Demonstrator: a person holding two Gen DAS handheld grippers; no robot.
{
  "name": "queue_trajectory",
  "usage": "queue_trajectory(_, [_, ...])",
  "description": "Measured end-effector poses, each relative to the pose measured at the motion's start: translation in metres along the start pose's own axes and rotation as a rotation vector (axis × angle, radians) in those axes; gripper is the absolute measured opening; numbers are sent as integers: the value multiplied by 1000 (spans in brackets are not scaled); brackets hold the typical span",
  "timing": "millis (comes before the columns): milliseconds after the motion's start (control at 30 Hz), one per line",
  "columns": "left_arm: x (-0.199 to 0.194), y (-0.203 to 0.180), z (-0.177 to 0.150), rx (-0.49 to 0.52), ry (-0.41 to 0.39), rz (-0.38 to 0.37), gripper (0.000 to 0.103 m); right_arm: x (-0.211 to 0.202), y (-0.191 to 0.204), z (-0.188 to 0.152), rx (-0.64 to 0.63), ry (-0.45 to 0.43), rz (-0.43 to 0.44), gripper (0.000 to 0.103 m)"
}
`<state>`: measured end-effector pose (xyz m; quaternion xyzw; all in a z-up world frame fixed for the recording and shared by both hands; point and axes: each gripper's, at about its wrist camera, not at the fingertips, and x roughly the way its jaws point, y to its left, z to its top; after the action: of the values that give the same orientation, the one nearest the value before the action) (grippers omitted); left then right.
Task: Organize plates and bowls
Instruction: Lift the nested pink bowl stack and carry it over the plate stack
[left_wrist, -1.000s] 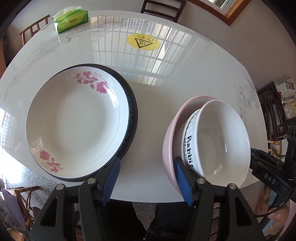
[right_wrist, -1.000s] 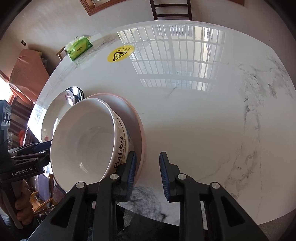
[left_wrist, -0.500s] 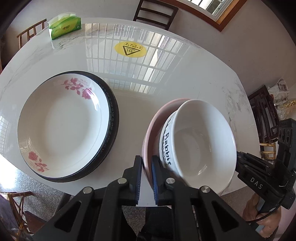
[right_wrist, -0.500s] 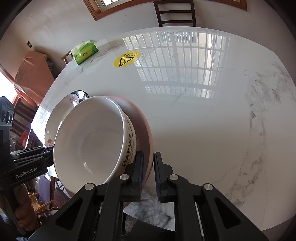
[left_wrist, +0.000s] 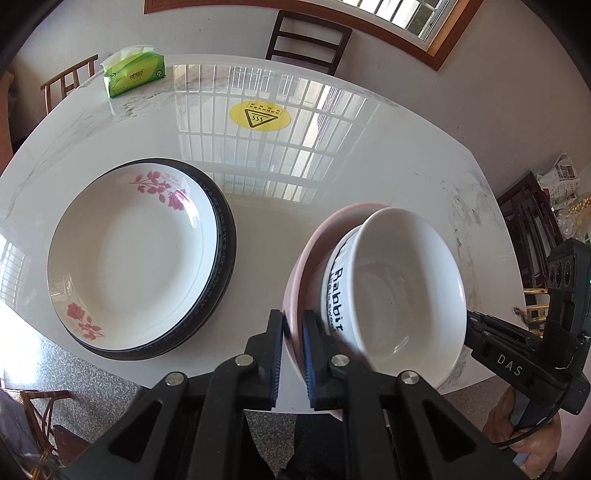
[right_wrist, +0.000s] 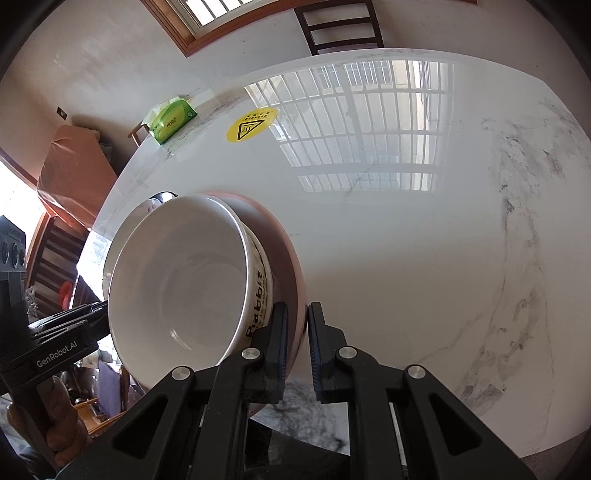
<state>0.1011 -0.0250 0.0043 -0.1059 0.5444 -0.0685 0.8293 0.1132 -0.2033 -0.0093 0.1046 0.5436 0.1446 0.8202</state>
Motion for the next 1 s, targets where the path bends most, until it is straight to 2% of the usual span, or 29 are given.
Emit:
queue_trajectory(567, [-12, 2, 1, -21, -33, 12, 10, -2, 4, 4, 32, -10, 35, 13])
queue_trajectory(1000, [-32, 25, 10, -74, -61, 16, 10, -5, 25, 19, 12, -15, 59, 13])
